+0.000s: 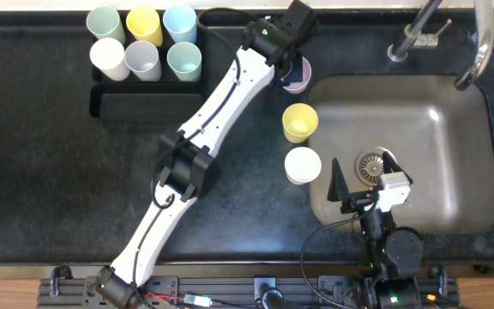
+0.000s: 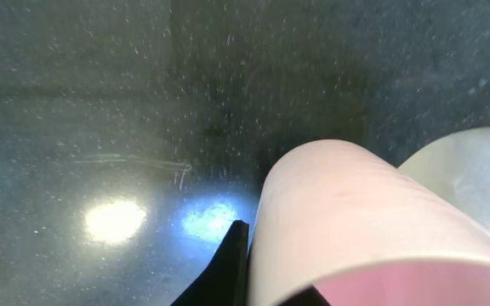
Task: Store Cups
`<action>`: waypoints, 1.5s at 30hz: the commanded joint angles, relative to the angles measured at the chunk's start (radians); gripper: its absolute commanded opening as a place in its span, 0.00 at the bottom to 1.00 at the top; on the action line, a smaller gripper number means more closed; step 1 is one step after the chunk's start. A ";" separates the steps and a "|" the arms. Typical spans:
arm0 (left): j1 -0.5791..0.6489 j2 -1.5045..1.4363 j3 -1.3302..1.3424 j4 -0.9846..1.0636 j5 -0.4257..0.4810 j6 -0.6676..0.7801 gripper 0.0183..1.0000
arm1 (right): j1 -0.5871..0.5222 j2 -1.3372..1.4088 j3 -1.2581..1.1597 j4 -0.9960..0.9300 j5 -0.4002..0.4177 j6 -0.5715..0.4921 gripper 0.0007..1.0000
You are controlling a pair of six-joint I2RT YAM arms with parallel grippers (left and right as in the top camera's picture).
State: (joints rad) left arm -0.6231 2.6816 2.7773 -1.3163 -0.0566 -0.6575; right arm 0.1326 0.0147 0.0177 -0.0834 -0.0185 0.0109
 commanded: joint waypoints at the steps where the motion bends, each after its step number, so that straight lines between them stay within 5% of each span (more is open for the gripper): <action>1: -0.006 -0.073 0.005 -0.007 -0.075 0.006 0.02 | 0.005 -0.010 -0.013 0.006 0.002 0.000 1.00; 7: 0.048 -0.344 -0.116 0.021 -0.193 0.029 0.02 | 0.005 -0.010 -0.013 0.006 0.002 0.000 1.00; 15: 0.300 -0.763 -0.571 0.066 -0.312 -0.071 0.02 | 0.005 -0.010 -0.013 0.006 0.002 0.000 1.00; 21: 0.504 -0.963 -0.856 0.077 -0.291 -0.172 0.02 | 0.005 -0.010 -0.013 0.006 0.002 0.000 1.00; 24: 0.586 -1.014 -0.985 0.075 -0.266 -0.361 0.02 | 0.005 -0.010 -0.013 0.006 0.002 0.000 1.00; 30: 0.618 -1.015 -1.144 0.145 -0.229 -0.469 0.02 | 0.005 -0.010 -0.013 0.006 0.002 0.000 1.00; 33: 0.637 -1.015 -1.190 0.150 -0.229 -0.429 0.02 | 0.005 -0.010 -0.013 0.006 0.002 0.000 1.00; 45: 0.773 -0.902 -1.232 0.332 -0.086 0.099 0.02 | 0.005 -0.010 -0.013 0.006 0.002 0.000 1.00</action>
State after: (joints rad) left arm 0.1436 1.7344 1.5497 -0.9936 -0.1997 -0.7166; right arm 0.1326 0.0147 0.0177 -0.0830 -0.0185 0.0113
